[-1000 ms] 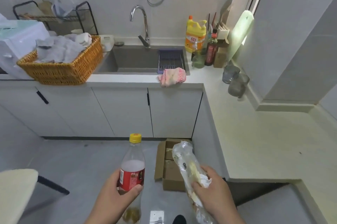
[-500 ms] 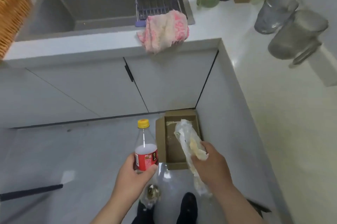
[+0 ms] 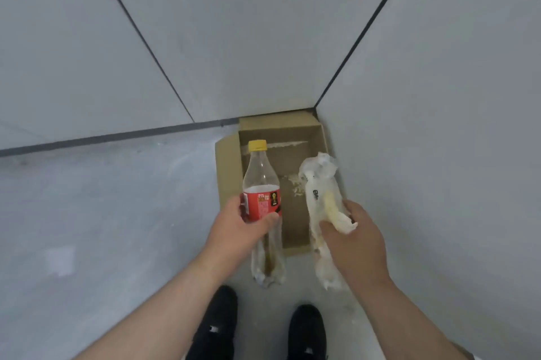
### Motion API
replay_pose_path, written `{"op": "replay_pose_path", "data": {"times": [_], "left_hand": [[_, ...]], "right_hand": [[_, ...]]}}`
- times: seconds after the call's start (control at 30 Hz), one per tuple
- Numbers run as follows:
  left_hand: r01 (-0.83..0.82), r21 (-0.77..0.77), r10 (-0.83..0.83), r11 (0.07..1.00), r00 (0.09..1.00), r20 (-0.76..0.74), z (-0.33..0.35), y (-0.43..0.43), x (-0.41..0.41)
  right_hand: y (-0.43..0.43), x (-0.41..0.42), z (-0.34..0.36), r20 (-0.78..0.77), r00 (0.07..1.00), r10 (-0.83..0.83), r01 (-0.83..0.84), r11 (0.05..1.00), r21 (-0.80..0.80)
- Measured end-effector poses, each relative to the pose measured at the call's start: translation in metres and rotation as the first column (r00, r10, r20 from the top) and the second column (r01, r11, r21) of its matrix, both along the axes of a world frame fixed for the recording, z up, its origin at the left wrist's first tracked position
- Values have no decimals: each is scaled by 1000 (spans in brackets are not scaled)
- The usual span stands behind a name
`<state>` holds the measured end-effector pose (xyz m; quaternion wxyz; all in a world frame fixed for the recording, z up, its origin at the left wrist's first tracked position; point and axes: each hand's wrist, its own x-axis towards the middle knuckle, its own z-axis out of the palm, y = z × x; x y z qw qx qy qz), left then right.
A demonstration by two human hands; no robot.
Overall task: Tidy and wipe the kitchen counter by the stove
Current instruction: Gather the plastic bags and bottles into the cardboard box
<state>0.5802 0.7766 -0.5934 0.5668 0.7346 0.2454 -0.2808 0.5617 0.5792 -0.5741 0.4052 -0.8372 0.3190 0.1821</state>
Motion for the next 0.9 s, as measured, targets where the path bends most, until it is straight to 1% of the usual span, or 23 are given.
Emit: {"op": "replay_pose_path", "data": {"times": [0.13,0.23,0.37,0.47,0.6,0.7,0.83,0.9], "left_hand": [[-19,-17,19,1000,1000,-15,-75,-13,21],[-73,-55,70,996,996,-61,-121,-27,31],[-189,-85,172,978,970,-172,-165,-48,42],[-270,-67,253,961,948,-194,-188,-57,55],[-258,-15,248,966,943,-223,-209,-59,60],[-237,34,237,971,933,-270,-213,-62,61],[-178,151,214,972,936,-279,-209,-66,65],[-140,183,189,973,939,-286,-205,-66,64]], "right_hand": [[0,14,-74,51,999,3,-4,1000,18],[-1,28,-120,67,998,-6,4,999,34],[2,49,-168,84,996,-38,34,998,48],[3,59,-193,68,998,-4,2,999,38],[5,63,-211,10,996,93,-93,995,41],[5,64,-212,-51,987,151,-145,985,96],[2,64,-203,-47,987,156,-150,982,111],[1,63,-193,-38,987,157,-153,984,85]]}}
